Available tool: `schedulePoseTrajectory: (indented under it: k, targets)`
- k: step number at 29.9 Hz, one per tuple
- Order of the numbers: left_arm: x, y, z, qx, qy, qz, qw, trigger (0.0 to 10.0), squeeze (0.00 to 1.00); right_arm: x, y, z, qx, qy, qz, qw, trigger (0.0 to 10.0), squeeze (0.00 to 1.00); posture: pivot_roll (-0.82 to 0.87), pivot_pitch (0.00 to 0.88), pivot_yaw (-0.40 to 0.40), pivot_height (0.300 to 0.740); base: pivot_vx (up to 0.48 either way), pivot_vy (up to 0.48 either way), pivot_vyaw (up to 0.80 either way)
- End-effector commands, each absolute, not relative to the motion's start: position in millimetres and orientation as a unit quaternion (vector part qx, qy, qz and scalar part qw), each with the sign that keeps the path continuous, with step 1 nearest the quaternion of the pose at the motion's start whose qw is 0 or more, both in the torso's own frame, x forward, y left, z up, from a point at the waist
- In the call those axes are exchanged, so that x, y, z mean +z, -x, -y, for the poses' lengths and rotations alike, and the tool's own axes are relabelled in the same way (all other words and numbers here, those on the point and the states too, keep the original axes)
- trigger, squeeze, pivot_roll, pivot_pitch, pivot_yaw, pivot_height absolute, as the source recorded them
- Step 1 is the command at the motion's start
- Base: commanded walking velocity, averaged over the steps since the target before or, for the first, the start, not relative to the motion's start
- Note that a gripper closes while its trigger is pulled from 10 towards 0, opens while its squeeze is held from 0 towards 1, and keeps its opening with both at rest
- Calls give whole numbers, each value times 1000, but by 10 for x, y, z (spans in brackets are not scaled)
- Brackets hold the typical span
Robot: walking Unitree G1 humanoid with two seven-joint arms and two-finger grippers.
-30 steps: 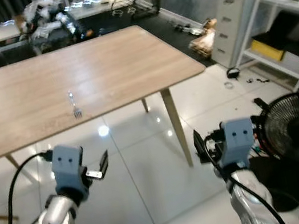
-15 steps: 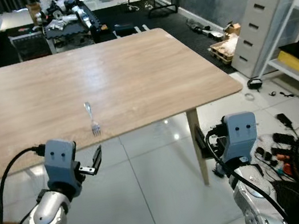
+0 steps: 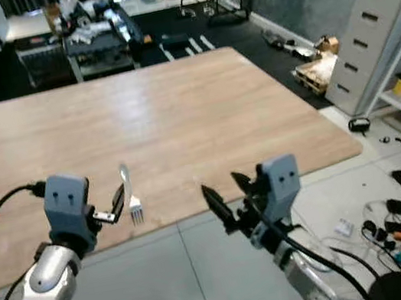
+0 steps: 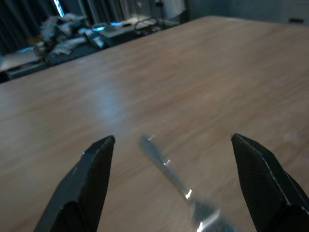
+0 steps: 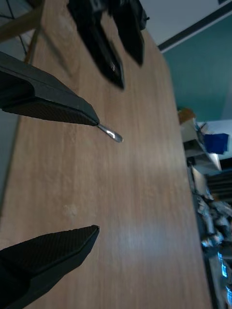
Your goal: Setting the table
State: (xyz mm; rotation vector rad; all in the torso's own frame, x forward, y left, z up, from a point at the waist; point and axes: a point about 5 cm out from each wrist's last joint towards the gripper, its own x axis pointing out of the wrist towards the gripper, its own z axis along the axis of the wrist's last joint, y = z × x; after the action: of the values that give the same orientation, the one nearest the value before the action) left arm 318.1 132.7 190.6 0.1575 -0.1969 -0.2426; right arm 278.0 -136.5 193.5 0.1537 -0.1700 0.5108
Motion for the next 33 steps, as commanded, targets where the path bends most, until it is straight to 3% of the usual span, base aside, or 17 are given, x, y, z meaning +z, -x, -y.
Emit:
schedulePoseTrajectory:
  k: [1, 9, 12, 14, 17, 22, 33]
  targets:
    - [1868, -3178, -1318, -130, -81, 86, 985, 10000, 0, 1970, -2761, 1339, 255, -68, 86, 961, 10000, 0, 12, 106, 76, 740, 480, 0, 0]
    - [1803, -3184, -1319, -132, -67, 58, 987, 10000, 0, 2000, -2750, 1323, 242, -66, 86, 964, 10000, 0, 12, 106, 76, 740, 376, 0, 0]
    - [1756, -3186, -1294, -136, -54, 39, 989, 10000, 0, 1992, -2815, 1434, 188, -49, 88, 977, 10000, 0, 12, 106, 76, 740, 0, 0, 0]
    - [1721, -3196, -1240, -139, -44, 20, 989, 10000, 0, 1996, -2914, 1647, 98, -16, 94, 991, 10000, 0, 7, 99, 73, 740, 0, 0, 0]
    - [1718, -3202, -1229, -138, -43, 16, 989, 10000, 0, 2001, -2933, 1703, 76, -5, 95, 993, 10000, 0, 7, 99, 73, 740, 0, 0, 0]
    - [1689, -3188, -1125, -96, -31, -50, 994, 10000, 0, 2046, -2977, 2076, -43, 39, 108, 992, 10000, 0, 2, 98, 77, 740, 0, 0, 0]
    - [1643, -3233, -845, -61, -31, -102, 992, 10000, 0, 1957, -3003, 2028, -41, 29, 98, 994, 10000, 0, 10, 99, 69, 740, 0, 0, 0]
